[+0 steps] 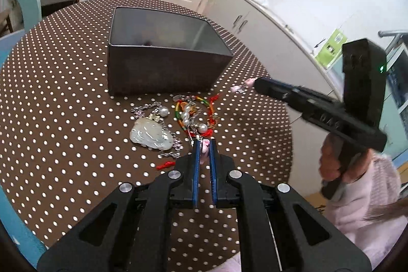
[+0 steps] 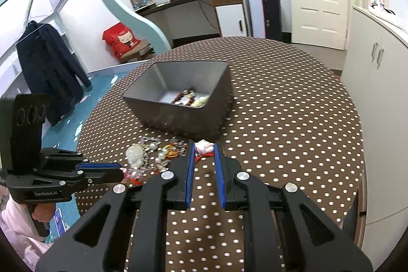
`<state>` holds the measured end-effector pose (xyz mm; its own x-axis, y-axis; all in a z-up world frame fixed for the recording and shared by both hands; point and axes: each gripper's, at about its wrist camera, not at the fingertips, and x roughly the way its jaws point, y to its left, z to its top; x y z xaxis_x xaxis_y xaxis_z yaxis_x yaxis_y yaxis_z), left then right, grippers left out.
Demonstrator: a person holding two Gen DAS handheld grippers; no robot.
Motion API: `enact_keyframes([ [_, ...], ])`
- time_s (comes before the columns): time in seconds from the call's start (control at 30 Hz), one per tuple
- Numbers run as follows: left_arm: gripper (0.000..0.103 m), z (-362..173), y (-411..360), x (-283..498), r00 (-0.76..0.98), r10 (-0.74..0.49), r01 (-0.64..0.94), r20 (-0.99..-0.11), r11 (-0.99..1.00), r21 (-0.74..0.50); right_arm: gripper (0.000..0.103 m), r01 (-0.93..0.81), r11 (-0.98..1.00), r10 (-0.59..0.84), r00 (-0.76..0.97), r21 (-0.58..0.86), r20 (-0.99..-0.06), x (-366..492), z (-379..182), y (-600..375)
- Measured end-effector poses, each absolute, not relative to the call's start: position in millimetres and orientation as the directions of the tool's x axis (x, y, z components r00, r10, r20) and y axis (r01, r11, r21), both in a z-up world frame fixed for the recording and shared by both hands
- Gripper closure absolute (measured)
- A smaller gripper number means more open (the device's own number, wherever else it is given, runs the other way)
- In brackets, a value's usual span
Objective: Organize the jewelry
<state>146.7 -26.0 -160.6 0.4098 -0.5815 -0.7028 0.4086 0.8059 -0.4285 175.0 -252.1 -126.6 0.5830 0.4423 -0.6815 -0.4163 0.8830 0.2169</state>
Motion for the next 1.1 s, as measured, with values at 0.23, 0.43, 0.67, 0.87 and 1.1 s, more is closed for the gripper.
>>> enact_keyframes([
  [0.23,0.097,-168,-14,149,0.424,-0.559,0.362,-0.713,0.826,-0.432,0.089,-0.456,0.865,0.453,0.53,0.21,-0.717,176,-140,-231],
  [0.43,0.097,-161,5,150,0.454,-0.571,0.353,-0.684,0.82,-0.45,0.089,-0.536,0.819,0.491,0.471,0.204,-0.733,165,-149,-213],
  [0.67,0.097,-157,16,153,0.467,-0.575,0.35,-0.672,0.818,-0.457,0.086,-0.593,0.788,0.502,0.463,0.166,-0.73,162,-150,-195],
  [0.87,0.097,-157,19,161,0.462,-0.581,0.354,-0.67,0.814,-0.461,0.084,-0.65,0.75,0.494,0.428,0.122,-0.757,168,-162,-167],
  [1.1,0.096,-157,17,159,0.459,-0.585,0.369,-0.668,0.81,-0.455,0.091,-0.661,0.739,0.494,0.405,0.127,-0.77,181,-169,-156],
])
